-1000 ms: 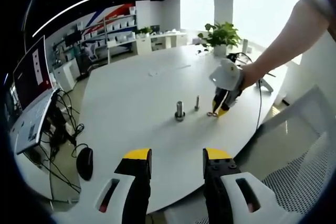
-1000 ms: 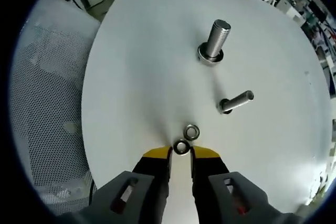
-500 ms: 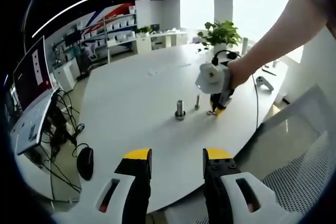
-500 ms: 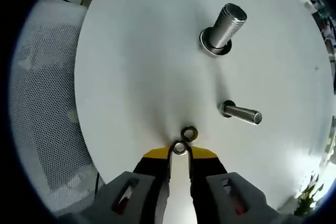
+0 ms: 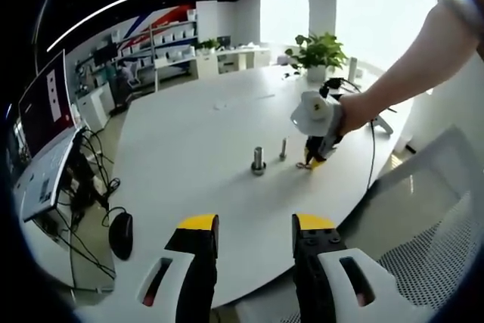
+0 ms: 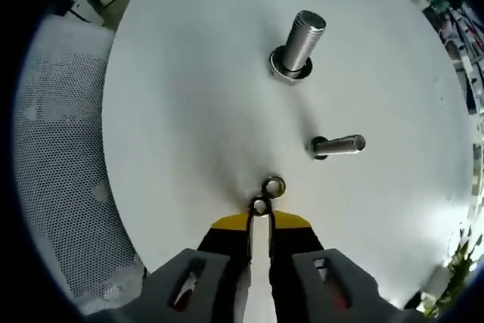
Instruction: Place the washer onto the threaded stud by aligning its center hole with the stud, sliding it down to the base, and recovering from edge contact or off-axis alignment until the washer reaches the visible bottom stop.
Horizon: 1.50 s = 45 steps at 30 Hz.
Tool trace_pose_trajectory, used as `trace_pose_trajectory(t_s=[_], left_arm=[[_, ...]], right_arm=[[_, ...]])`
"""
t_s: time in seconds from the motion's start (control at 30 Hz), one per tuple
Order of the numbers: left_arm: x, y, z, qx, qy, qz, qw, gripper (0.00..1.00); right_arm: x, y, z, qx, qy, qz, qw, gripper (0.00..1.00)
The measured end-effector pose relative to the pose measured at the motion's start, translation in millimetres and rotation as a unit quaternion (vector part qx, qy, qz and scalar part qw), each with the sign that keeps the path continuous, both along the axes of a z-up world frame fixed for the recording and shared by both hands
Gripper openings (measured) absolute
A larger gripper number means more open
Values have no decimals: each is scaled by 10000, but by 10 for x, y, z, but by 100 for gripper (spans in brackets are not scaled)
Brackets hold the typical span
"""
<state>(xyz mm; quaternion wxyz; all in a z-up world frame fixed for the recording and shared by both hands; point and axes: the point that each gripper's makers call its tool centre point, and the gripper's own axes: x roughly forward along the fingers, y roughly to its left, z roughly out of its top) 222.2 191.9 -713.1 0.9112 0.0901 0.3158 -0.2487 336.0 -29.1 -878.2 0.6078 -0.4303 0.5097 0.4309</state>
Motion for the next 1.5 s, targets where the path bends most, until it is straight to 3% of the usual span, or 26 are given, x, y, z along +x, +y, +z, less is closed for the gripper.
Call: trace_pose_trajectory(t_s=[0.1, 0.4, 0.5, 0.57, 0.67, 0.77, 0.87, 1.07, 1.23, 1.5], left_arm=[[-11, -2, -9, 21, 23, -17, 10000, 37], [-7, -14, -6, 2, 11, -45, 10000, 37], [-6, -16, -7, 12, 11, -64, 10000, 37], [-1, -17, 0, 7, -8, -62, 10000, 37], [3, -11, 2, -17, -6, -41, 10000, 37], [4, -18, 14, -34, -33, -52, 10000, 37], [2, -22, 16, -46, -35, -59, 10000, 37], [7, -15, 29, -79, -67, -30, 9999, 37], [11, -12, 39, -115, -85, -9, 9999, 37], [9, -25, 41, -148, -79, -28, 9999, 37]], right_arm=[[-61, 19, 26, 213, -19, -167, 9996, 3], [-93, 12, -9, 294, 105, -332, 9990, 4], [-65, 189, 42, 682, -14, -466, 9966, 8], [-105, 401, 83, 949, -15, -228, 9952, 12], [-121, 632, 93, 921, -112, 291, 9953, 17], [-135, 945, 110, 1156, -43, 289, 9929, 21], [-134, 1115, 87, 1215, -5, 325, 9921, 21], [-115, 1220, -22, 1133, 98, 398, 9927, 21], [-96, 1322, 3, 1206, 80, 433, 9917, 21], [-100, 1362, -9, 999, 157, 946, 9904, 18]])
